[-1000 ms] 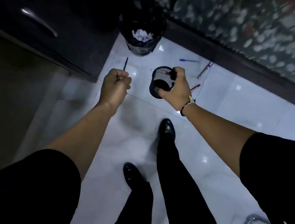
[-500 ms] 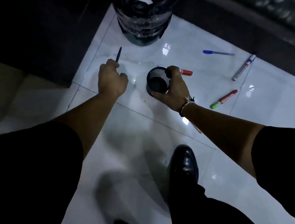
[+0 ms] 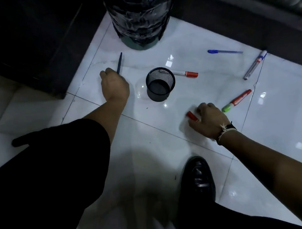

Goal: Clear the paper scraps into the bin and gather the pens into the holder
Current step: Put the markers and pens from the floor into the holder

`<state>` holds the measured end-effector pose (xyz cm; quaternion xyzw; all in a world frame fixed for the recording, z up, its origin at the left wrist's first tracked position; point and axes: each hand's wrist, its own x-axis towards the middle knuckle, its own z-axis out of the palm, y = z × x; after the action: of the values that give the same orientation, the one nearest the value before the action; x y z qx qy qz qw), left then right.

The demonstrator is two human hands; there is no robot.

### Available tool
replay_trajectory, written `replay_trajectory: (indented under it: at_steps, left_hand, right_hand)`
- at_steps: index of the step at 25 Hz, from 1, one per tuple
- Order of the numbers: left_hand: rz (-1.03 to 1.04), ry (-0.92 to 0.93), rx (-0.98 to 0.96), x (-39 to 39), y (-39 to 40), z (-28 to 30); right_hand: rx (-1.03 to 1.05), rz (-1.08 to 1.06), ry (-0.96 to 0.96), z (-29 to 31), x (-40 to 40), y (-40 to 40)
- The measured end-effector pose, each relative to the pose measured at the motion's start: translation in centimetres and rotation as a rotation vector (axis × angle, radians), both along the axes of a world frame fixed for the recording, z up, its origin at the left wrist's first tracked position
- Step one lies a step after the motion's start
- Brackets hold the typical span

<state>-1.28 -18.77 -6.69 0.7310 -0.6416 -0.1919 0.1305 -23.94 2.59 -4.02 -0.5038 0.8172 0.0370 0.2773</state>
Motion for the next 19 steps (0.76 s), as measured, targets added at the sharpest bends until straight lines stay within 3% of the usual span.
replay_trajectory:
  at_steps: [5,8,11,15,19]
  left_hand:
    - [0.369,0.526,-0.166,-1.0,4.6,3.9]
    - [0.465,0.805,-0.282,-2.4,6.2,7.0]
    - [0.412,1.026,-0.292,-3.5,7.0,10.5]
    - [0.095,0.918,-0.181,-3.4,7.9,13.0]
    - [-0.226,0.419,-0.015,-2.9,7.2,12.2]
  right_hand:
    - [-0.083,0.062,-0.064,0.3,0.5,-0.5]
    - [-0.394,-0.12,-0.177,3.7,0.2,-3.0]
    - [-0.782,-0.243,-0.274,8.4,0.7,-6.3]
    - [-1.0,-0.184,-0.283,11.0,2.0,-9.6]
    - [-0.969,-0.111,-0.3,8.9,3.3,-10.7]
